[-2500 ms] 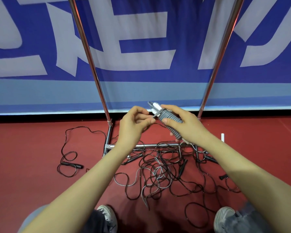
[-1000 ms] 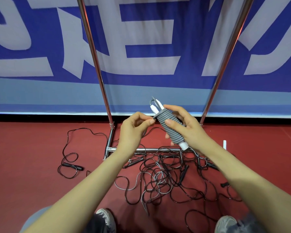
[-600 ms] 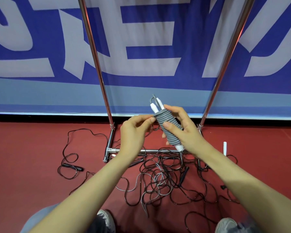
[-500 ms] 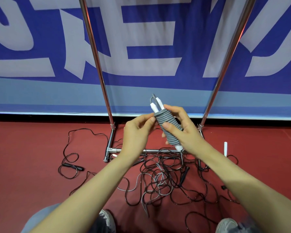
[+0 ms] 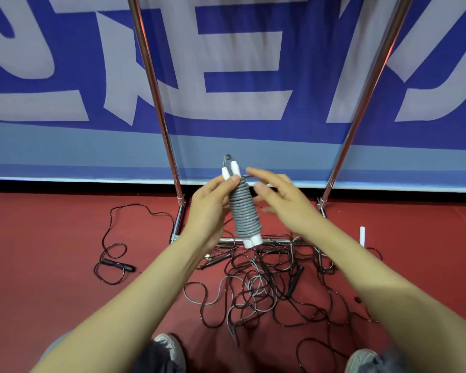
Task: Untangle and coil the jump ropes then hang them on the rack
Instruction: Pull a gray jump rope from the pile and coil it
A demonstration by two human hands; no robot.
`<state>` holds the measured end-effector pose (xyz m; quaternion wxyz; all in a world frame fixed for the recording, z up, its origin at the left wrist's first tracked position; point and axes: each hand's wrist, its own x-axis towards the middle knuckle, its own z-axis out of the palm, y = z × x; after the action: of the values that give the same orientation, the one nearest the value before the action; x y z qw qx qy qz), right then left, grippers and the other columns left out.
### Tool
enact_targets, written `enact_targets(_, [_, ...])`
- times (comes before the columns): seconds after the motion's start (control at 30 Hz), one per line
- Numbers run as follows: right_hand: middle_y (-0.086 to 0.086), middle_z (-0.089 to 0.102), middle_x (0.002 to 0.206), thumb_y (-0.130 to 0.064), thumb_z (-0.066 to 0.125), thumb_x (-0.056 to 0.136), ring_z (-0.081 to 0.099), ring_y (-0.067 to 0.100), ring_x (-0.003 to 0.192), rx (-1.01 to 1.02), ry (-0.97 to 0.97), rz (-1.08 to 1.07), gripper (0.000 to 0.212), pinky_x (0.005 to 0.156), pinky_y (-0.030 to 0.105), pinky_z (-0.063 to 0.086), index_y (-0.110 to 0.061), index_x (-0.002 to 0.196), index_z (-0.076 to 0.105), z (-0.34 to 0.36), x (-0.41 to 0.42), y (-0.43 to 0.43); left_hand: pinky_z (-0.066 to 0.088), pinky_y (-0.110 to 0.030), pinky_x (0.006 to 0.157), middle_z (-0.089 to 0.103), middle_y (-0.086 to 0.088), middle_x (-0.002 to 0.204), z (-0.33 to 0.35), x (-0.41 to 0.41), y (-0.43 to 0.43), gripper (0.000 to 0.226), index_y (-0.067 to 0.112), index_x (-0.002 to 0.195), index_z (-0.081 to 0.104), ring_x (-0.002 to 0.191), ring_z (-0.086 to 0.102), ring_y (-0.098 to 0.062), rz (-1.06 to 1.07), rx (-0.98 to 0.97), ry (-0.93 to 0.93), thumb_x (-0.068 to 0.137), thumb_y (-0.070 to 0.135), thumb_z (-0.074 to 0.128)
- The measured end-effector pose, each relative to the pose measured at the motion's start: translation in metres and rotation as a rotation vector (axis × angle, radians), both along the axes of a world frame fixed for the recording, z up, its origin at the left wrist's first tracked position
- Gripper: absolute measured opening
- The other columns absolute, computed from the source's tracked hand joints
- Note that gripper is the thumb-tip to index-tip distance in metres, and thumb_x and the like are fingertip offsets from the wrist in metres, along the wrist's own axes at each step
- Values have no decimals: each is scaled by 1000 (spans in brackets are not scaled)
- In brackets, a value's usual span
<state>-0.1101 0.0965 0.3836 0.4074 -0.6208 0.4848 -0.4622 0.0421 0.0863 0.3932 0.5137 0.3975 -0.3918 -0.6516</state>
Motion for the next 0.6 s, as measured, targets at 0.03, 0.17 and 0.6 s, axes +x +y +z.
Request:
enact_targets(0.03, [1,45,118,-28,53,97,63,6,98,-7,35,-63,31,93,26,51,-46,122,49,3,-8,-2,53,-26,71,68,-13,91,1,3,-2,15,4,101,65,83,63,-21,-29,11,4,93,14,57])
enact_targets(0.17, [-6,48,114,-26,69,87,56,3,103,-61,223,-141,29,77,10,44,-37,111,57,8,-32,-2,57,-23,72,71,-11,90,3,7,-4,16,3,100,65,82,70,-16,-200,31,10,92,13,56])
enact_targets(0.6, [-11,66,92,-16,66,89,63,9,92,-64,184,-187,14,94,40,51,-27,88,58,23,-60,4,45,-30,77,60,-6,81,-19,10,-12,8,8,91,63,76,55,-17,-280,125,-46,86,11,57])
